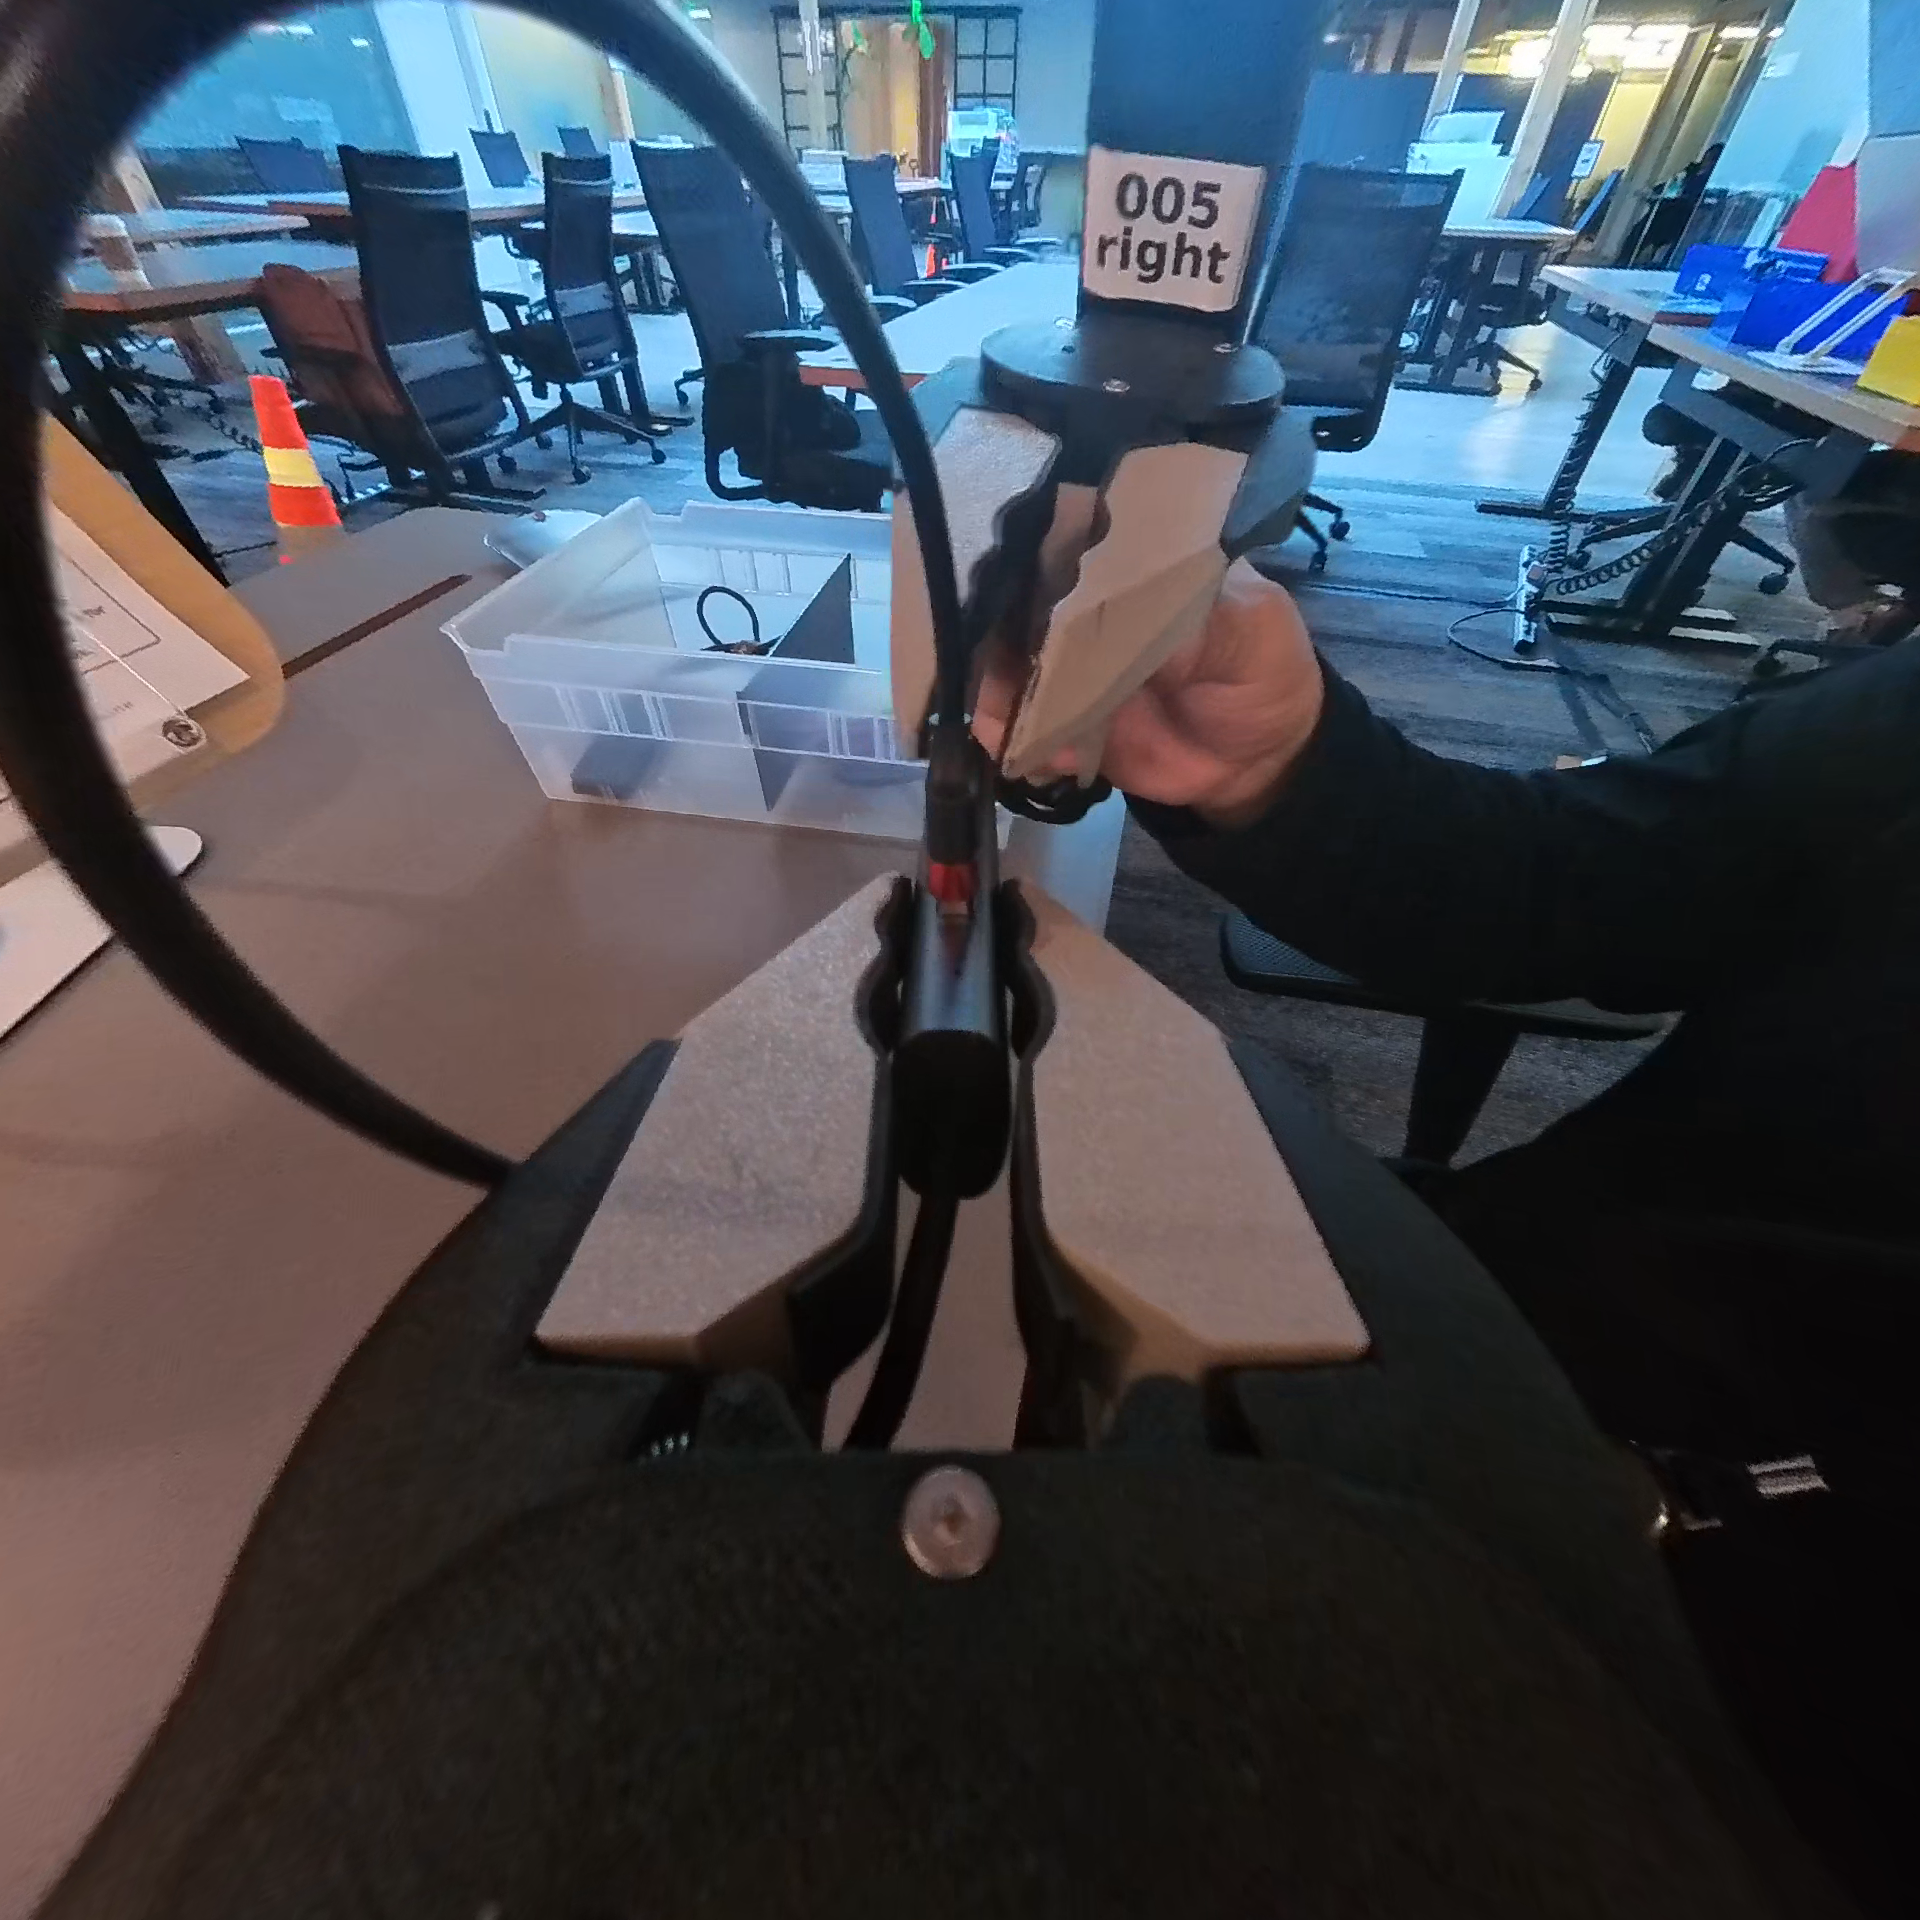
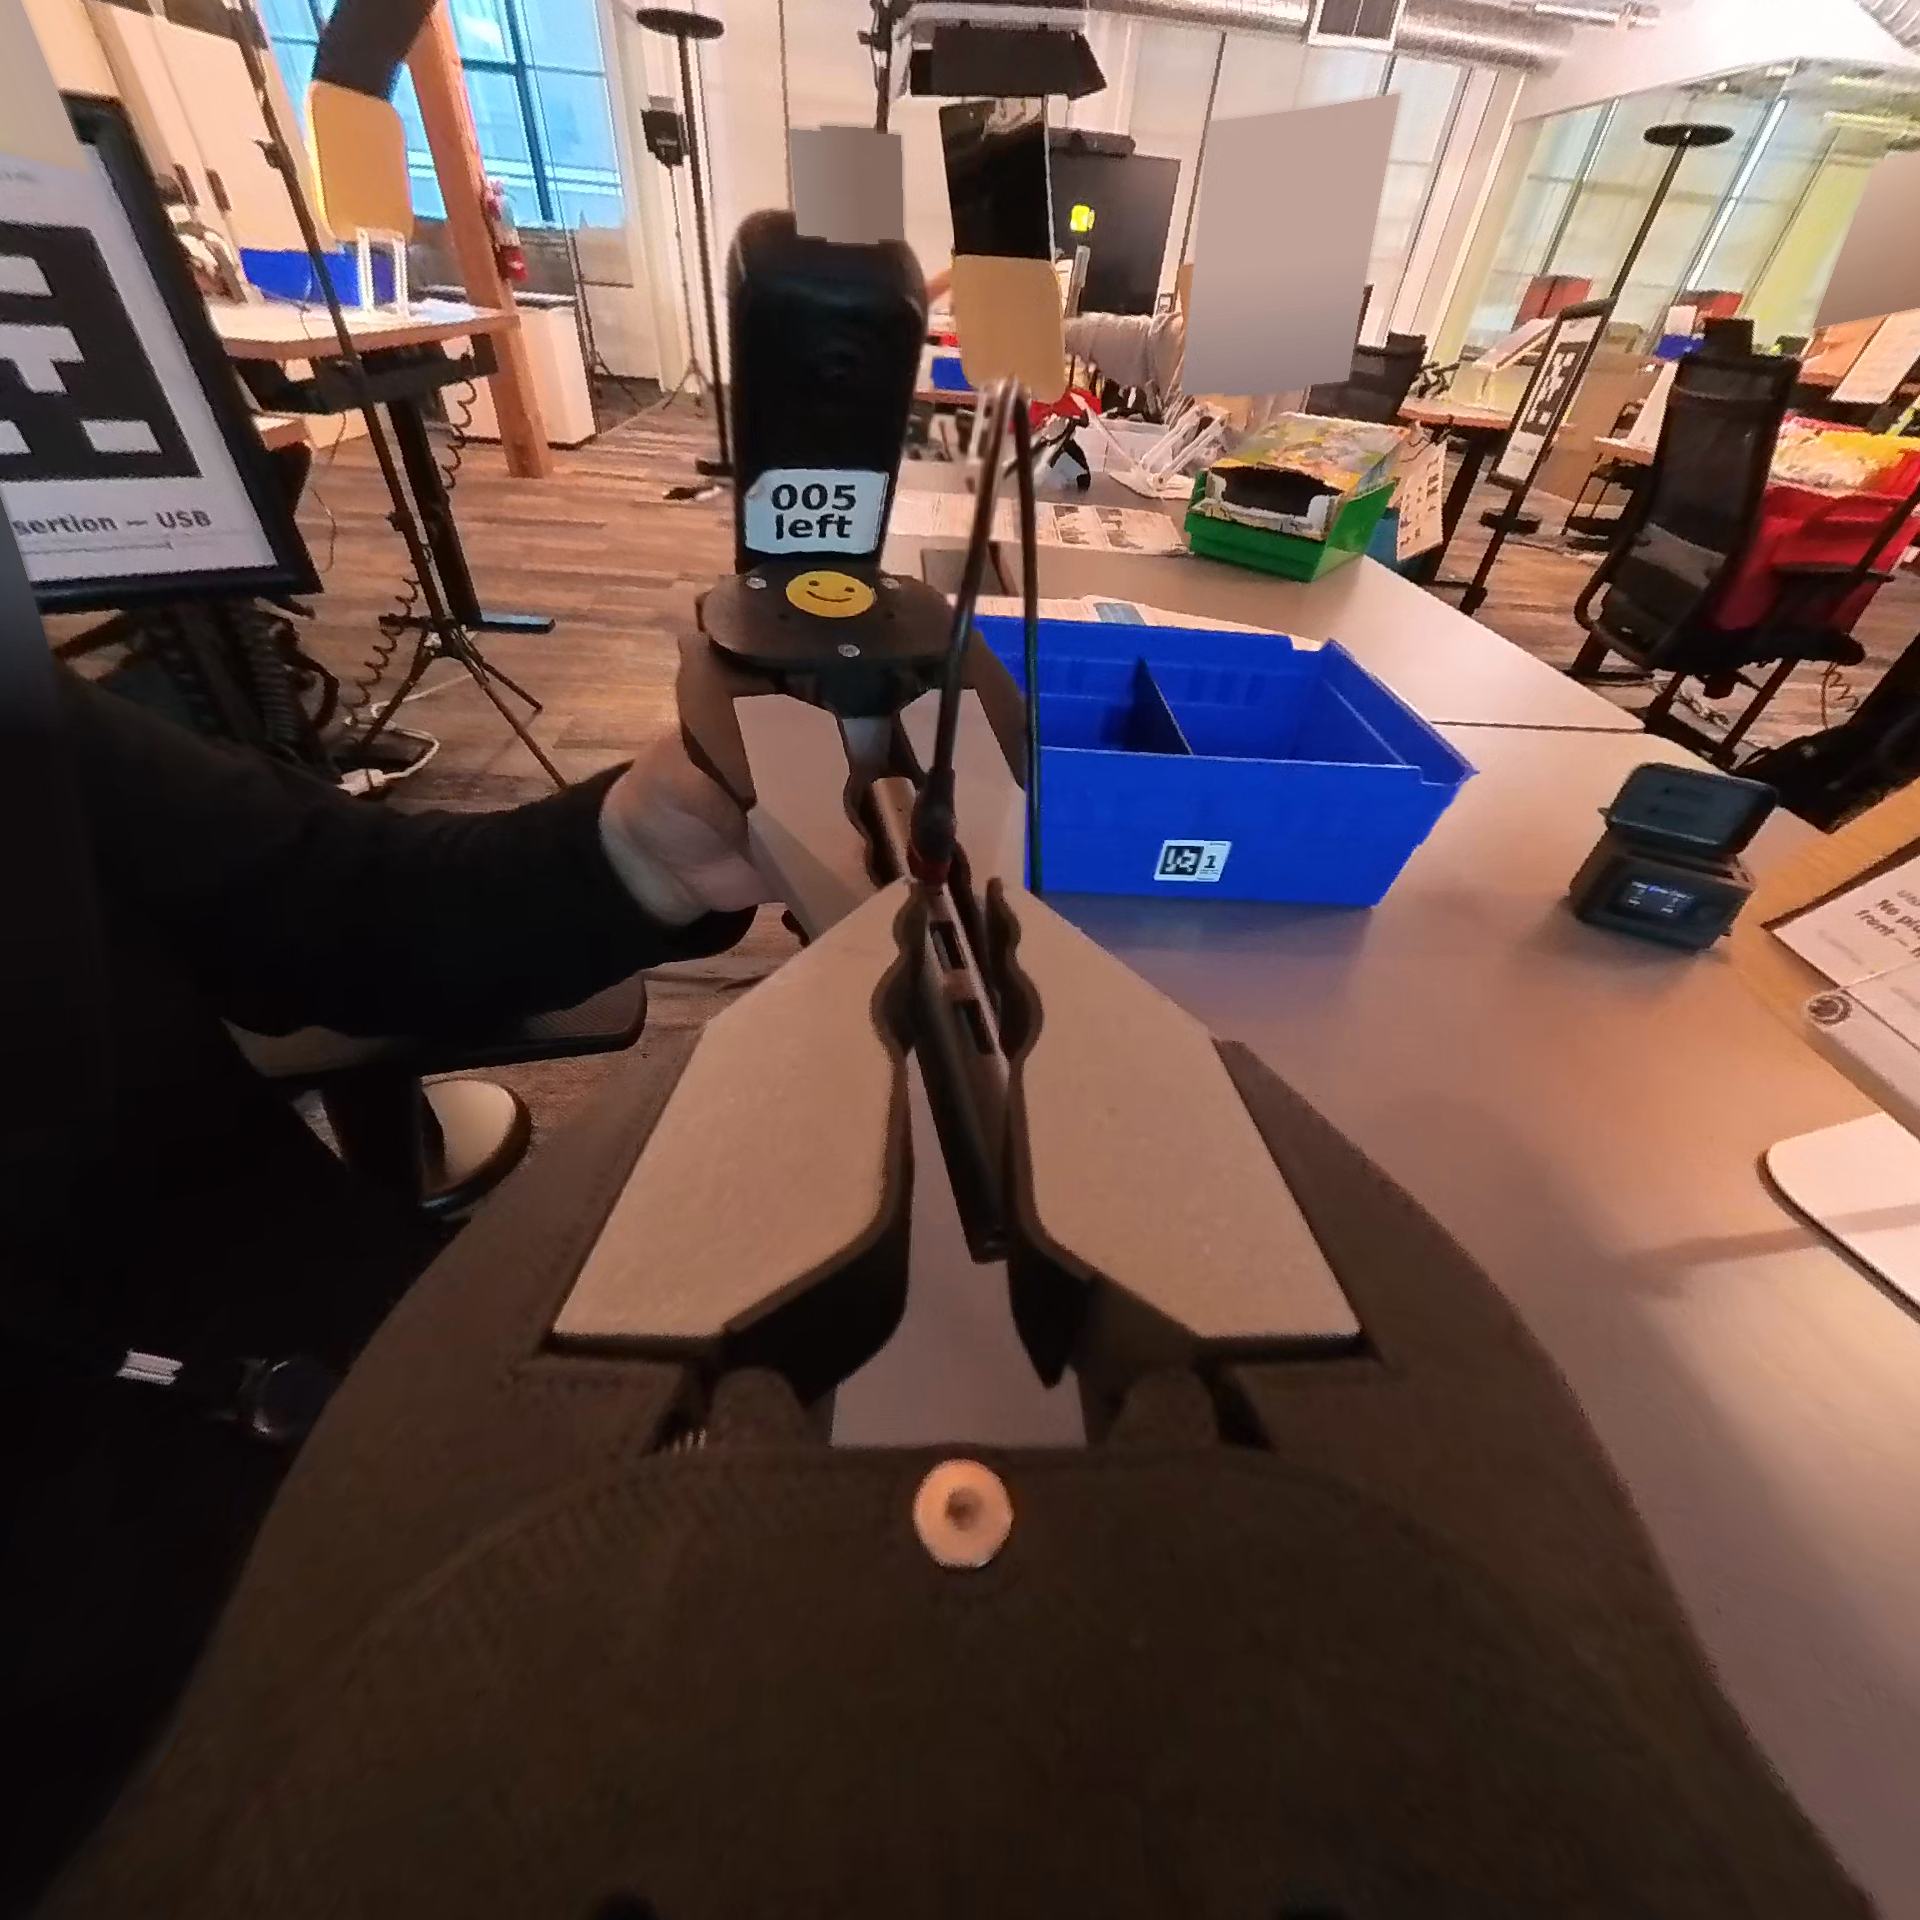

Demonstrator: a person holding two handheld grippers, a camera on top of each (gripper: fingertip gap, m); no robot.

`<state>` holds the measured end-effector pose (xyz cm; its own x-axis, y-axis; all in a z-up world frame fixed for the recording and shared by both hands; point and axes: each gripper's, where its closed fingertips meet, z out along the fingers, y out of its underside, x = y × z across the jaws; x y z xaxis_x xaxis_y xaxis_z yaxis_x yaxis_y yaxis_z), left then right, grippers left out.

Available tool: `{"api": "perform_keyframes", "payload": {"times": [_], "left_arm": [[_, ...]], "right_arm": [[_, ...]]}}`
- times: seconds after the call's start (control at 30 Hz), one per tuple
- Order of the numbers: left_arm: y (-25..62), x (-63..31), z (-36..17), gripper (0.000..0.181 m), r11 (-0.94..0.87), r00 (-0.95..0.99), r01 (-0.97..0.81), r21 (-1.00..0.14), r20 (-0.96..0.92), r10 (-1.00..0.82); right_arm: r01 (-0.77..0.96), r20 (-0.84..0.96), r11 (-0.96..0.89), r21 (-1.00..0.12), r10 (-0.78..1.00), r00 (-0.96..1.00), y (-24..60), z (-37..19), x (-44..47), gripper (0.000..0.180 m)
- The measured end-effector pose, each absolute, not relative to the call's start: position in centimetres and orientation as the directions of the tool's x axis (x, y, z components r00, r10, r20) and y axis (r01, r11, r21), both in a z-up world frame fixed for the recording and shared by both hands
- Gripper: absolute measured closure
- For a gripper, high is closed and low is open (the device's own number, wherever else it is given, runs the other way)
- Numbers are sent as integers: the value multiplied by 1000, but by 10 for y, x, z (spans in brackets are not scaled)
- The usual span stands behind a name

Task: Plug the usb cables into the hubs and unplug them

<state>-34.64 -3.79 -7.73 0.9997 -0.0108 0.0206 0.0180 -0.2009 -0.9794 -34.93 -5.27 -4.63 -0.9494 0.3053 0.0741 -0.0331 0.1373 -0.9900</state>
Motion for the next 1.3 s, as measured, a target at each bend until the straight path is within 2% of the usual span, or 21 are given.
{"api": "perform_keyframes", "payload": {"times": [0.43,0.93,1.1,1.3], "left_arm": [[-30,-343,-94,167,-295,1000,-27,-955,-26,-6],[-29,-344,-110,166,-351,1000,-1,-936,2,-9],[-32,-354,-109,166,-337,998,-21,-941,-42,53],[-37,-358,-99,166,-303,996,-12,-953,-39,84]], "right_arm": [[-88,214,370,-925,317,-924,-63,-71,-347,172],[-78,224,439,-895,292,-930,-62,-86,-348,175],[-55,175,358,-932,311,-934,-66,-83,-354,178],[60,-17,144,-988,285,-959,-69,-74,-358,179]]}}
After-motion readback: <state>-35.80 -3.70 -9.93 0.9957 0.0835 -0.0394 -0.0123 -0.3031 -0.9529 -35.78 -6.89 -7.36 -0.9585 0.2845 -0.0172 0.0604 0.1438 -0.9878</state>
